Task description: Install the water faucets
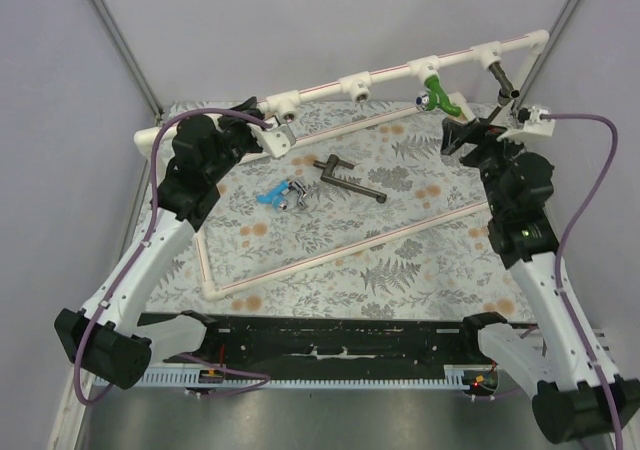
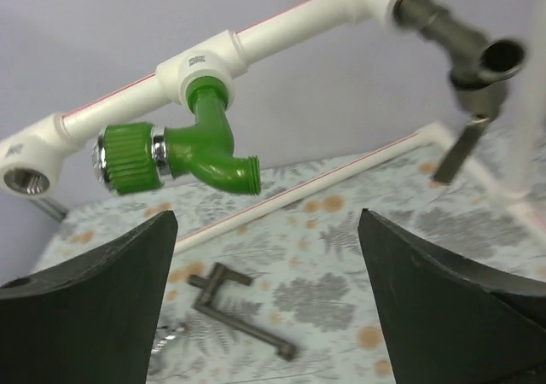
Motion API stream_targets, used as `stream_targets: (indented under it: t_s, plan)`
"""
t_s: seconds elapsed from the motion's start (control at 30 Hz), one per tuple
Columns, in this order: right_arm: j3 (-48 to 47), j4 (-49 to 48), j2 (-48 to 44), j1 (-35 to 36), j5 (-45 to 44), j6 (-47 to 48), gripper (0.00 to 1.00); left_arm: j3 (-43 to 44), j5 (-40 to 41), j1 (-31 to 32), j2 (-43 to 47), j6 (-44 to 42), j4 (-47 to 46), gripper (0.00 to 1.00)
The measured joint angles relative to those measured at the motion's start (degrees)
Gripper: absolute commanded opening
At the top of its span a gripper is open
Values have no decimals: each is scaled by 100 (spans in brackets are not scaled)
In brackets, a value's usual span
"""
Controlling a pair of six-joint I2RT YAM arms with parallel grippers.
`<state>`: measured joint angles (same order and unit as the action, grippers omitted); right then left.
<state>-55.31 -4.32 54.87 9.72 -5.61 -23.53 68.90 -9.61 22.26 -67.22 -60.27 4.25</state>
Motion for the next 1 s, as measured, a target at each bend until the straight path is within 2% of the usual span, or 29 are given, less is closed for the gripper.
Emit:
stream_targets:
  t_s: [0.07, 0.13, 0.27, 0.33, 0.43, 0.73, 1.0]
  plan:
    - [184, 87, -557, -9, -127, 667, 98, 0, -2, 0, -2, 0, -4, 8]
    - [343, 229, -1163, -9, -264, 1373, 98, 0, 0, 0, -2, 9, -9, 19]
    - [573, 540, -2057, -9, -584, 2371, 98, 42, 9, 0, -26, 114, -4, 53]
    - [664, 708, -2345, -9, -752, 2557, 98, 81, 33, 0, -48, 389, -4, 65]
    - [695, 1174, -2697, -9, -1082, 2538, 98, 210, 44, 0, -98, 994, -28, 75]
    - [542, 2308, -3386, -15, -1484, 2111, 98, 743, 114, 2, -17, 2946, -339, 82]
    - [83, 2822, -3276, -15, -2017, 1768, 98, 852, 625, 2, 949, 4922, -538, 86]
